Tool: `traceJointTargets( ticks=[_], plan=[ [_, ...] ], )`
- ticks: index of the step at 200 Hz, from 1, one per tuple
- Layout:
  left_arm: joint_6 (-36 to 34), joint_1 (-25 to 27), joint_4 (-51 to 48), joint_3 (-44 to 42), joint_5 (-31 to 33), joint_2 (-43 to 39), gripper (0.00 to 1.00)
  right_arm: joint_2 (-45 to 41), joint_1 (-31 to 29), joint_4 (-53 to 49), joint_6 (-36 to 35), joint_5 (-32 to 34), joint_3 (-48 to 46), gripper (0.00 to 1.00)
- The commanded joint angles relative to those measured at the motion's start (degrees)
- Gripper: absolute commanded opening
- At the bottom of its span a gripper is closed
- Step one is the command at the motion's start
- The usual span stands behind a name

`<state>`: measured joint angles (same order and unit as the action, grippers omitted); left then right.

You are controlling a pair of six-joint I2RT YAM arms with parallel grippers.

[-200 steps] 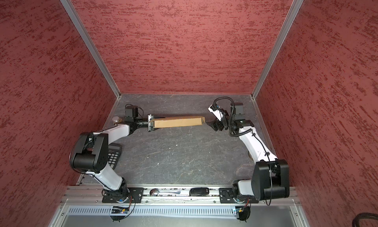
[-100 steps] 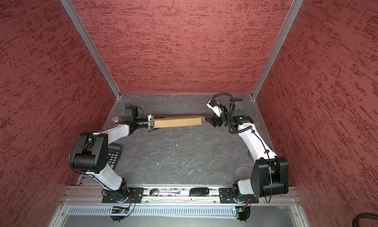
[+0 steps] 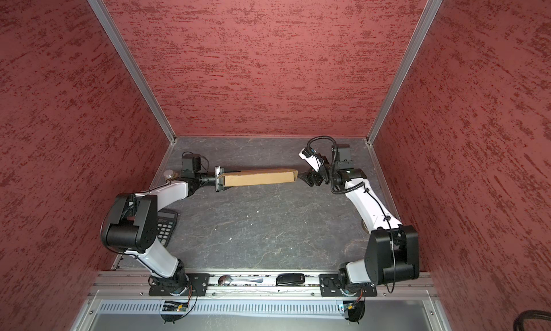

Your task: Fold the paper box

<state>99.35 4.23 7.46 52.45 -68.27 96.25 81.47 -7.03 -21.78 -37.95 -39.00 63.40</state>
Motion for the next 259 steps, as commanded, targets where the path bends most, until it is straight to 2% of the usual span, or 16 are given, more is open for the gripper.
traceJointTargets(
  ticks=[1, 177, 209, 234, 259],
  plan=[
    [-0.7, -0.2, 0.5, -0.3, -1.0, -1.5, 0.31, 0.8, -0.8, -0.6, -1.4, -2.5, 1.6, 0.80],
    [-1.6, -0.8, -1.5, -1.9, -2.6, -4.0, 0.27, 1.3, -1.2, 1.0, -2.6, -0.2, -2.5, 0.82],
    [-4.7, -1.0, -7.1, 0.8, -3.6, -3.4, 0.27, 1.5, -0.3, -0.1, -3.1, 0.1, -1.9, 0.83],
    [-13.3, -1.3, -20.4, 5.3, -3.9, -2.1, 0.27, 1.4, 0.3, -2.5, -3.2, 1.3, -2.4, 0.83],
    [-18.4, -2.5, -29.3, 9.1, -4.4, -0.4, 0.26, -0.3, 0.5, -3.0, -3.8, 1.3, -5.3, 0.83]
  ],
)
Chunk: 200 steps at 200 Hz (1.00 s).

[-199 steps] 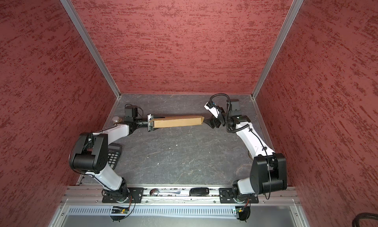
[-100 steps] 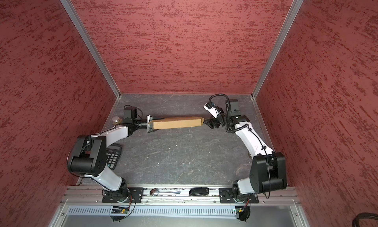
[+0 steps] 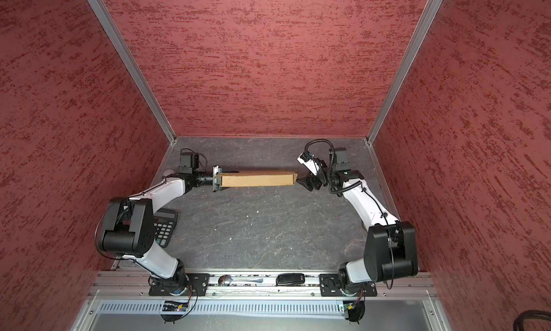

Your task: Fold the paper box

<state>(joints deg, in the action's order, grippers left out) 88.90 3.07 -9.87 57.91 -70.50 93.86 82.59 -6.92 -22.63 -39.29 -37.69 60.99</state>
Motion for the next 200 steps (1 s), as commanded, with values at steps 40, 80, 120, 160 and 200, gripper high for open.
traceJointTargets(
  ticks=[40, 80, 120, 160, 200],
  plan=[
    [-19.0, -1.1, -34.8, 12.7, -0.9, 6.3, 0.25, -3.4, 0.3, -0.1, -1.2, -3.7, -6.5, 0.83],
    [-26.1, 1.7, -51.9, 19.5, -1.1, 11.7, 0.24, -5.2, -0.4, 3.7, -0.8, -7.3, -11.1, 0.83],
    [-34.7, 3.5, -64.2, 29.8, -2.2, 20.3, 0.24, -7.2, -1.7, 3.1, -0.9, -10.8, -13.0, 0.82],
    [-41.9, 1.7, -71.8, 36.6, -2.5, 26.0, 0.24, -11.6, -3.9, 2.0, -0.2, -10.8, -14.3, 0.82],
    [-44.9, 1.0, -74.1, 39.3, -4.2, 27.9, 0.23, -12.5, -5.9, 2.3, 0.8, -11.0, -14.2, 0.82]
  ],
)
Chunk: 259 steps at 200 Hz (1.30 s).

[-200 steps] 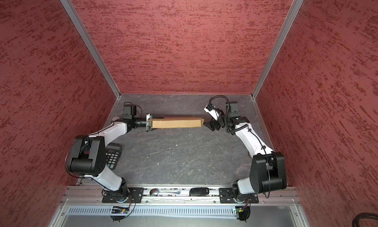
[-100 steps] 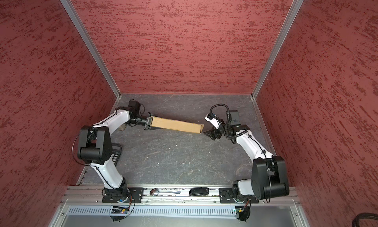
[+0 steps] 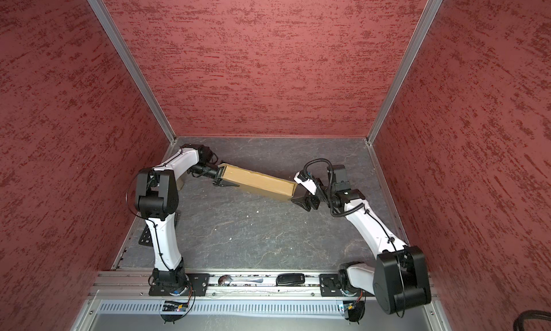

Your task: Fold the paper box

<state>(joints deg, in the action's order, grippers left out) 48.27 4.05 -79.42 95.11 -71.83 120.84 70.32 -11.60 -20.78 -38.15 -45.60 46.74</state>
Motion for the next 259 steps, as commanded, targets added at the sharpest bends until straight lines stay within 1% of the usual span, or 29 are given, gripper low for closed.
traceJointTargets(
  ticks=[1, 32, 54, 79, 123, 200, 232, 259],
  plan=[
    [-4.3, 0.0, -4.6, 2.1, -2.9, 0.9, 0.23, -0.2, -1.3, 0.5, -0.4, -3.1, 0.1, 0.82],
    [-7.9, 0.2, -8.0, 2.6, -3.6, 1.0, 0.23, -1.1, -2.9, 4.6, 0.9, 0.2, -0.5, 0.81],
    [-10.8, 0.3, -10.7, 2.8, -3.8, 0.9, 0.23, -2.0, -3.3, 8.8, 1.7, -0.2, -1.3, 0.81],
    [-12.4, 0.2, -12.2, 3.1, -3.8, 0.8, 0.23, -1.9, -4.0, 9.4, 1.1, 0.8, -0.1, 0.81],
    [-12.6, 0.4, -12.0, 3.2, -4.2, 0.9, 0.22, -1.1, -5.1, 10.7, 0.7, -0.8, 1.2, 0.81],
    [-12.6, 0.8, -11.7, 3.5, -4.4, 1.0, 0.21, 1.5, -7.9, 15.1, 1.3, -1.6, 1.9, 0.80],
    [-12.2, 1.0, -11.4, 3.6, -4.6, 0.7, 0.21, 2.7, -8.5, 16.5, 1.1, -1.8, 2.3, 0.77],
    [-12.2, 1.5, -11.4, 3.2, -5.0, 0.2, 0.22, 3.5, -8.7, 17.6, 1.2, -2.1, 2.5, 0.72]
  ],
)
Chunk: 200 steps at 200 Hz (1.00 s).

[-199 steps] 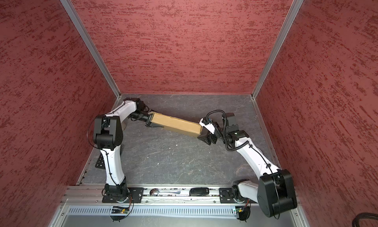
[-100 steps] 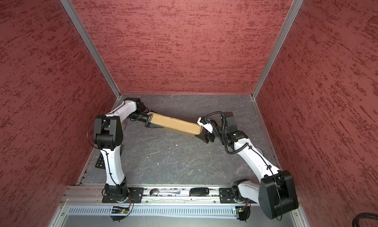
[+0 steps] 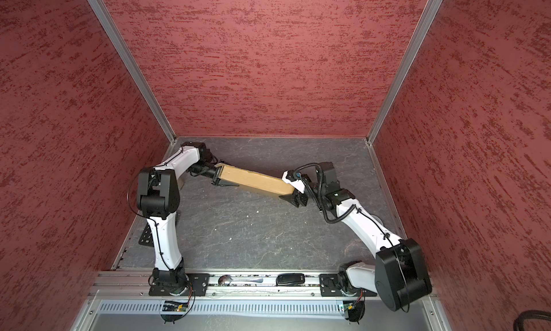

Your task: Fold the paper box

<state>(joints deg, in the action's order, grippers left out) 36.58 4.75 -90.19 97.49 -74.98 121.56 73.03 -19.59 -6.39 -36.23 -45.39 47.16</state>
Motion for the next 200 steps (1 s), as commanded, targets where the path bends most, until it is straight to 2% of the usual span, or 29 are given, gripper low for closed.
traceJointTargets(
  ticks=[1, 74, 125, 163, 200],
  plan=[
    [-0.5, 0.9, -0.6, 0.8, -1.9, -0.5, 0.21, 0.9, -0.7, 3.3, -0.8, -2.4, 2.1, 0.72],
    [-0.6, 0.9, -0.8, 1.2, -2.2, -0.6, 0.22, 1.0, -1.0, 3.6, -1.2, -2.2, 2.2, 0.55],
    [-0.7, 0.1, -0.5, 1.3, -1.7, -0.2, 0.28, -0.1, -1.0, 3.1, -1.7, -2.6, 2.1, 0.50],
    [-0.6, 0.0, -0.4, 1.7, -1.7, -0.1, 0.38, -0.8, -1.1, 2.4, -2.3, -2.9, 2.1, 0.47],
    [-0.6, -0.3, -0.1, 2.1, -1.2, -0.1, 0.55, -1.2, -1.1, 1.8, -2.7, -2.5, 1.9, 0.44]
  ],
)
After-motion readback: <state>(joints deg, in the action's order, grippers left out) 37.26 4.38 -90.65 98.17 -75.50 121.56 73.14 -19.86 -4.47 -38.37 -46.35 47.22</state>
